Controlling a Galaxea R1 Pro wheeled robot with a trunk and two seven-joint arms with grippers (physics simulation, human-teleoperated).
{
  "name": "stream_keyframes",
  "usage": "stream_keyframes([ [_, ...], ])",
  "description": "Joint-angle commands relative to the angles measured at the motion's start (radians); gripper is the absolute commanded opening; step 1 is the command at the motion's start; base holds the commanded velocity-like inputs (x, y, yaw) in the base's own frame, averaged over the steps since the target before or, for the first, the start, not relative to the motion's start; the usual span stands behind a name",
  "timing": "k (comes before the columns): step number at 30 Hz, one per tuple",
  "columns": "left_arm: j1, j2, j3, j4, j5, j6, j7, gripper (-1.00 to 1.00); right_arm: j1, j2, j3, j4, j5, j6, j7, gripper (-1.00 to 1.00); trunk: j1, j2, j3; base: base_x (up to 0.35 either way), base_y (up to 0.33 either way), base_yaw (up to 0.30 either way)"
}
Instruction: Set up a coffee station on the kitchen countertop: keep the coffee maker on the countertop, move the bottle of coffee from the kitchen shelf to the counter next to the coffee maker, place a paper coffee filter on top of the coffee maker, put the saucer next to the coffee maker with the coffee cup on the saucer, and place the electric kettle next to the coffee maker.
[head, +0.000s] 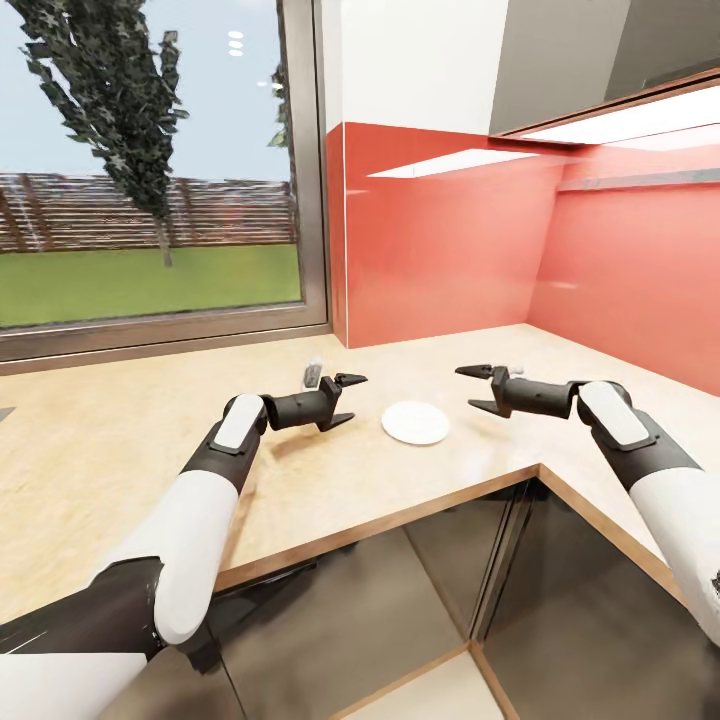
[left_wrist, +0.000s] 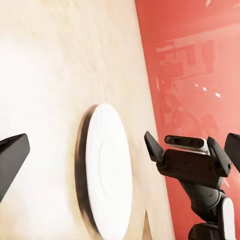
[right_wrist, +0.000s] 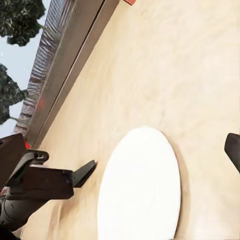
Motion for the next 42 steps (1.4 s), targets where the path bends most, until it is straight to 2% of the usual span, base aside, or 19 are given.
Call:
stream_keyframes([
  [1, -0.001, -0.001, 0.007, 0.001, -0.021, 0.006, -0.007, 1.00, 0.000, 0.024, 0.005, 0.006, 0.008, -0.001, 0.009, 1.00, 0.000, -0.001, -0.001, 0.000, 0.000, 0.000],
  [9, -0.001, -0.001, 0.006, 0.001, -0.021, 0.006, -0.007, 1.00, 0.000, 0.050, 0.023, 0.061, 0.009, -0.003, 0.006, 1.00, 0.000, -0.001, -0.001, 0.000, 0.000, 0.000],
  [18, -0.001, -0.001, 0.006, 0.001, -0.021, 0.006, -0.007, 1.00, 0.000, 0.058, 0.026, 0.082, 0.012, -0.003, 0.005, 1.00, 0.000, -0.001, -0.001, 0.000, 0.000, 0.000],
  [23, -0.001, -0.001, 0.007, 0.002, -0.021, 0.006, -0.007, 1.00, 0.000, 0.084, 0.026, 0.116, 0.015, -0.004, 0.005, 1.00, 0.000, -0.001, -0.001, 0.000, 0.000, 0.000],
  [36, -0.001, -0.001, 0.002, 0.022, -0.021, 0.007, -0.007, 1.00, 0.000, 0.095, 0.027, 0.124, 0.016, -0.005, 0.003, 1.00, 0.000, -0.001, -0.001, 0.000, 0.000, 0.000],
  [42, -0.001, -0.001, 0.001, 0.024, -0.020, 0.006, -0.008, 1.00, 0.000, 0.112, 0.027, 0.124, 0.016, -0.005, 0.003, 1.00, 0.000, -0.001, -0.001, 0.000, 0.000, 0.000],
])
